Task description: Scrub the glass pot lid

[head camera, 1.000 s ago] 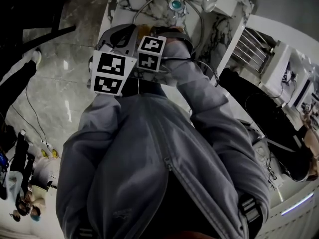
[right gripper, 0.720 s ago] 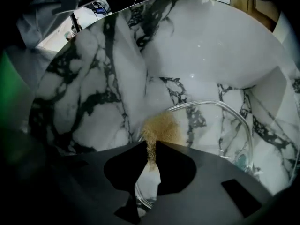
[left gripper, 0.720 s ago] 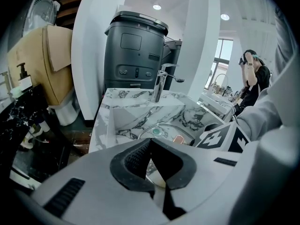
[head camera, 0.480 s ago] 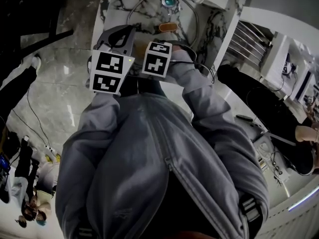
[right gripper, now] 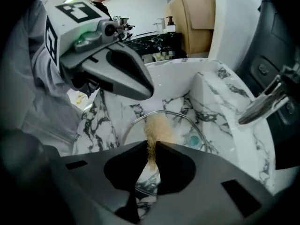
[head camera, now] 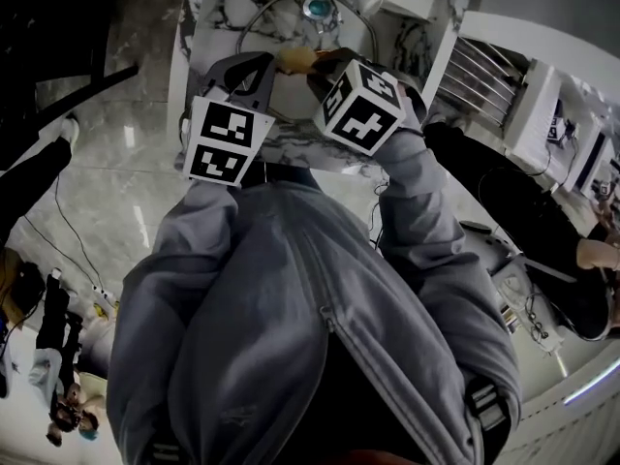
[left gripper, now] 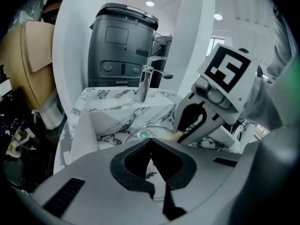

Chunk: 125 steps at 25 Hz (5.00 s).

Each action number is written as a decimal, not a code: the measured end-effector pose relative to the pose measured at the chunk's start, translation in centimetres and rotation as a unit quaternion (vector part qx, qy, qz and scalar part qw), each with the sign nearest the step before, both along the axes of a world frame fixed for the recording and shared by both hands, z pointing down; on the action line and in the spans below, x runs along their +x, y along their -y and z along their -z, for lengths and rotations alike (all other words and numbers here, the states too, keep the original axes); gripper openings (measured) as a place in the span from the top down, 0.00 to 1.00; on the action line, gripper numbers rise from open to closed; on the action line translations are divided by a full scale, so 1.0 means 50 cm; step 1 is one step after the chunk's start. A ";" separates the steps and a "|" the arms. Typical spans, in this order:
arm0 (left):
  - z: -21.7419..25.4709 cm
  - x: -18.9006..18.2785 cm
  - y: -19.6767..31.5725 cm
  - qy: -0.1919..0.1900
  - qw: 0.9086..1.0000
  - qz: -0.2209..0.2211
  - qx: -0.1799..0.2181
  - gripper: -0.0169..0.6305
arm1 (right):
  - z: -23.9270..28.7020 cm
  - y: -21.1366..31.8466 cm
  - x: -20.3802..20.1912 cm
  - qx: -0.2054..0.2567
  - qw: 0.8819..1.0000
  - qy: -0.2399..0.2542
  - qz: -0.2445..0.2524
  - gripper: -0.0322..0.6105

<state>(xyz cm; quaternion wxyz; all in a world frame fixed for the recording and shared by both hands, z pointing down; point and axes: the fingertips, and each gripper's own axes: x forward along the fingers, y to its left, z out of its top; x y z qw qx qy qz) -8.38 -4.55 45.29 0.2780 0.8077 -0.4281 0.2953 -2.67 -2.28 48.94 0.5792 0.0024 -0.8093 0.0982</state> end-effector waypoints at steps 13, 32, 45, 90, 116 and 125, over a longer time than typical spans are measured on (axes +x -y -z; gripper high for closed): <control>-0.047 0.042 0.039 -0.009 1.000 -0.020 -0.018 0.95 | -0.161 0.218 0.028 0.124 0.991 -0.051 -0.001 0.86; -0.056 0.063 0.017 -0.019 0.999 -0.028 -0.023 0.95 | -0.203 0.122 0.041 0.036 0.988 -0.092 0.118 0.86; -0.023 0.076 -0.037 -0.021 0.999 -0.032 -0.004 0.95 | -0.126 0.045 0.049 0.062 0.983 -0.085 0.153 0.86; 0.005 0.144 -0.034 -0.028 0.997 -0.073 0.018 0.95 | -0.069 -0.067 0.187 -0.045 0.993 -0.082 0.072 0.86; -0.042 0.153 0.073 -0.039 0.997 -0.069 0.010 0.95 | -0.251 0.211 0.196 0.101 0.978 -0.167 0.068 0.86; -0.045 0.160 0.056 -0.042 0.996 -0.072 0.008 0.95 | -0.245 0.126 0.203 0.076 0.976 -0.181 0.098 0.86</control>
